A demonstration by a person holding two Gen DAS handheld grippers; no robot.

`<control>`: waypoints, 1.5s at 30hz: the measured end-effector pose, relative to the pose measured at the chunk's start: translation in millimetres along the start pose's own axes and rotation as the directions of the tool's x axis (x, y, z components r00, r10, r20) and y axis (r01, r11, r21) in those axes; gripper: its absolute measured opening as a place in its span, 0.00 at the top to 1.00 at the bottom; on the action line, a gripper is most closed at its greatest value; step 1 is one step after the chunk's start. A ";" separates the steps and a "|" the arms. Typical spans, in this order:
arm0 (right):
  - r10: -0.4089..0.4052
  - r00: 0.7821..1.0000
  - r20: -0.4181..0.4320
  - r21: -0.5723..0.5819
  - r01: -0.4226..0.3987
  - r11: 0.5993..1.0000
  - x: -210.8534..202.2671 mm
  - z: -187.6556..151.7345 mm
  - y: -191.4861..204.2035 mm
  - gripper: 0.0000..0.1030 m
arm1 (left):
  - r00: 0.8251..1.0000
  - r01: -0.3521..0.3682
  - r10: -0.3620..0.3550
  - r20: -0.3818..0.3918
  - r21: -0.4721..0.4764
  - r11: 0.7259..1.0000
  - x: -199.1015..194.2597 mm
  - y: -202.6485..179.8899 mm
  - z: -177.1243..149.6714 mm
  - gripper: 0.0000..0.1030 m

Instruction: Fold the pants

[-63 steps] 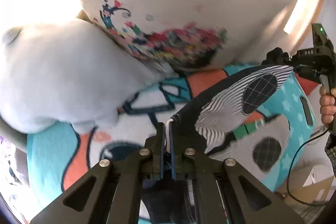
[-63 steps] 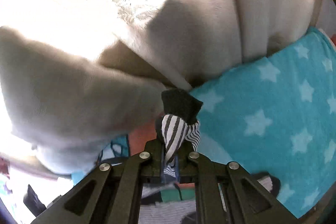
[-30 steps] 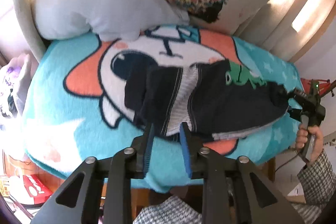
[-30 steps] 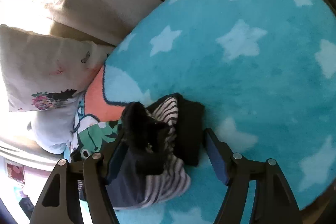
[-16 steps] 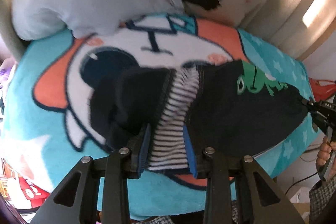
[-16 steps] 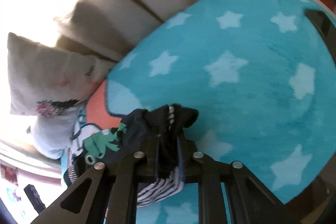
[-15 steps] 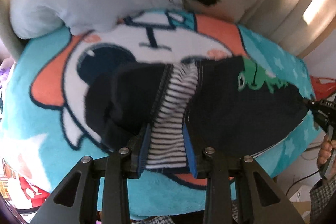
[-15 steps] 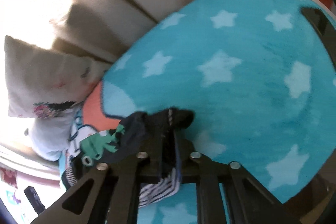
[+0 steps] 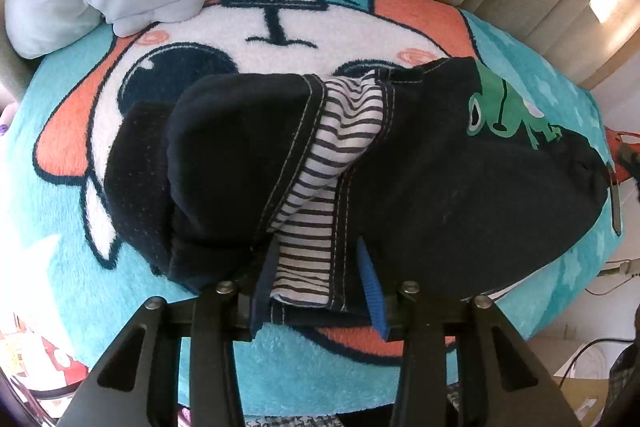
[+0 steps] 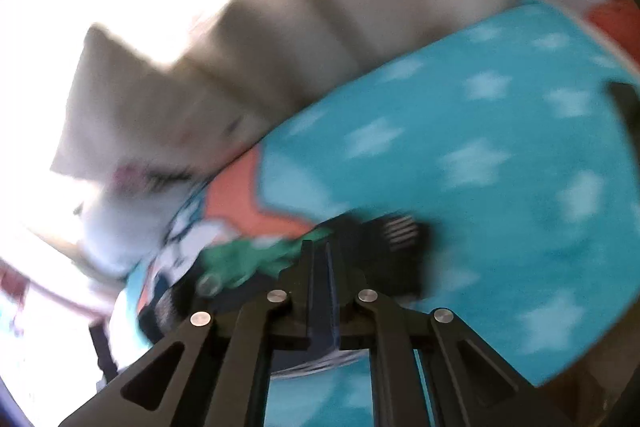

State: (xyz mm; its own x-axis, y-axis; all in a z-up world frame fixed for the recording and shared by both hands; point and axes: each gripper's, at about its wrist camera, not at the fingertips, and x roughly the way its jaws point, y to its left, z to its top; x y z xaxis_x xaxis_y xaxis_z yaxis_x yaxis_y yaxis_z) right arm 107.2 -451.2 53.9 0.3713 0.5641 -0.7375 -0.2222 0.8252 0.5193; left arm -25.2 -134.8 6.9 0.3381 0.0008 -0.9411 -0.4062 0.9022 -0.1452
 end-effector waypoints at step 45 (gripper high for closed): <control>-0.107 0.929 -0.354 -0.519 -0.100 0.849 200.6 -91.4 272.6 0.68 | 0.984 -0.013 0.076 0.160 -0.359 0.933 -89.9 172.2 -57.1 0.60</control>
State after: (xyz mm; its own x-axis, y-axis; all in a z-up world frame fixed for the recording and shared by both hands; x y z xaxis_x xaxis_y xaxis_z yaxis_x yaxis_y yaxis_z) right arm 38.7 -110.4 8.1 0.0493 0.4459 -0.8937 -0.6940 0.6588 0.2904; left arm -174.0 -4.2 49.0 0.4376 0.1378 -0.8886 -0.6882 0.6873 -0.2324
